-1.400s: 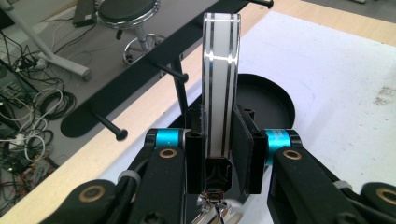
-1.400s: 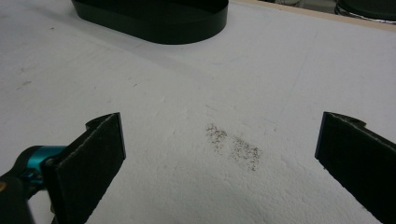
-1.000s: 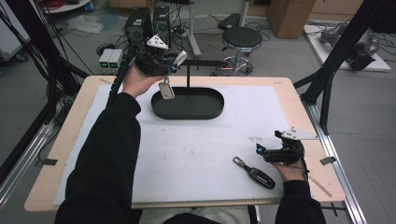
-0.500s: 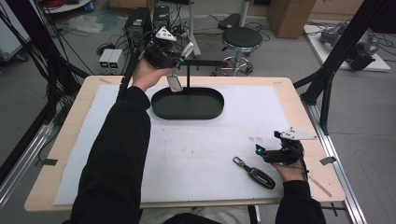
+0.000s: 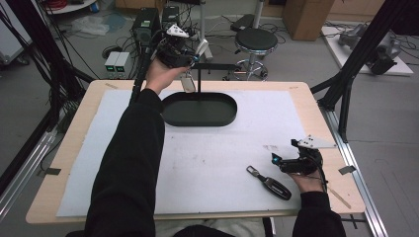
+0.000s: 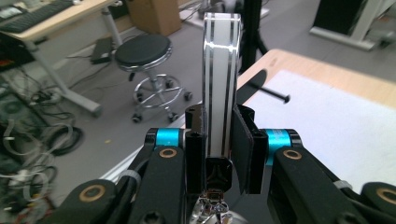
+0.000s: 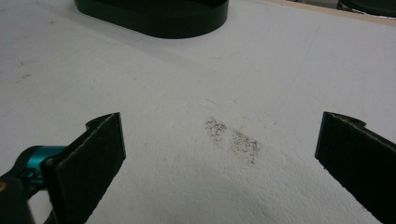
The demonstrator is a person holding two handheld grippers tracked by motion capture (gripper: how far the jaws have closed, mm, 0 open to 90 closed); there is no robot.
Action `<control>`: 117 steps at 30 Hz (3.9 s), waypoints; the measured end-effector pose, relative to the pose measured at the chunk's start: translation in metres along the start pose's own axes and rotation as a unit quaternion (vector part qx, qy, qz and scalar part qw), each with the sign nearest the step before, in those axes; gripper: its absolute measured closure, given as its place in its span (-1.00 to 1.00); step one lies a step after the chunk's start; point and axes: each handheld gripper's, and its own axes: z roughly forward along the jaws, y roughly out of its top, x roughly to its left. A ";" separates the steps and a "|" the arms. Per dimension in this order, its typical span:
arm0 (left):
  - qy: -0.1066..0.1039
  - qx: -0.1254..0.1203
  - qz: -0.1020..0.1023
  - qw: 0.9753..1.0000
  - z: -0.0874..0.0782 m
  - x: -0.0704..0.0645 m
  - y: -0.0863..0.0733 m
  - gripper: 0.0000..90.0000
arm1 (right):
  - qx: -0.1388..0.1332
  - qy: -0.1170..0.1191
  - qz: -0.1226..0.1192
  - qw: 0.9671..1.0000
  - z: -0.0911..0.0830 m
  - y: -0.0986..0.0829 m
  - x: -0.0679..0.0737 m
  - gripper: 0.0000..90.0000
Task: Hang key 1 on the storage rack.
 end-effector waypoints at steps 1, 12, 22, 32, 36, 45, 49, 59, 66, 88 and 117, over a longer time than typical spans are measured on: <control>0.003 0.004 0.004 1.000 0.001 0.000 0.001 0.68 | 0.001 0.000 0.001 1.000 0.000 0.000 0.000 -0.98; 0.003 0.000 -0.012 1.000 0.009 0.004 0.002 0.68 | 0.003 0.000 0.003 1.000 0.000 -0.001 0.000 -0.98; 0.038 0.008 -0.018 0.999 0.013 0.012 0.001 0.68 | 0.003 -0.001 0.000 1.000 0.000 -0.001 -0.001 -0.98; 0.072 0.006 -0.048 0.996 0.011 0.022 -0.011 0.68 | 0.006 -0.002 -0.002 1.000 0.000 -0.002 -0.001 -0.98; 0.066 0.011 -0.060 0.996 0.013 0.024 -0.017 0.66 | 0.009 -0.001 0.001 1.000 0.000 -0.002 0.000 -0.98; -0.039 0.012 -0.095 0.995 0.001 0.026 -0.026 -0.61 | 0.009 0.000 0.002 1.000 0.000 -0.002 -0.001 -0.98; -0.074 0.055 -0.094 0.991 -0.002 0.026 -0.035 -0.96 | 0.011 0.000 0.002 1.000 -0.001 -0.002 0.000 -0.98; -0.090 0.040 -0.077 0.992 -0.024 0.022 -0.047 -0.96 | 0.009 -0.004 -0.002 1.000 -0.001 -0.001 0.000 -0.98; -0.079 0.047 -0.058 0.994 -0.041 0.018 -0.057 -0.96 | 0.011 -0.004 0.001 1.000 -0.002 -0.001 0.001 -0.98; -0.051 0.025 -0.054 0.997 -0.081 0.009 -0.108 -0.96 | 0.013 -0.003 0.000 1.000 -0.001 -0.001 0.002 -0.98; -0.037 0.041 -0.078 0.995 -0.107 -0.006 -0.175 -0.96 | 0.012 -0.005 -0.001 1.000 -0.002 -0.002 0.002 -0.98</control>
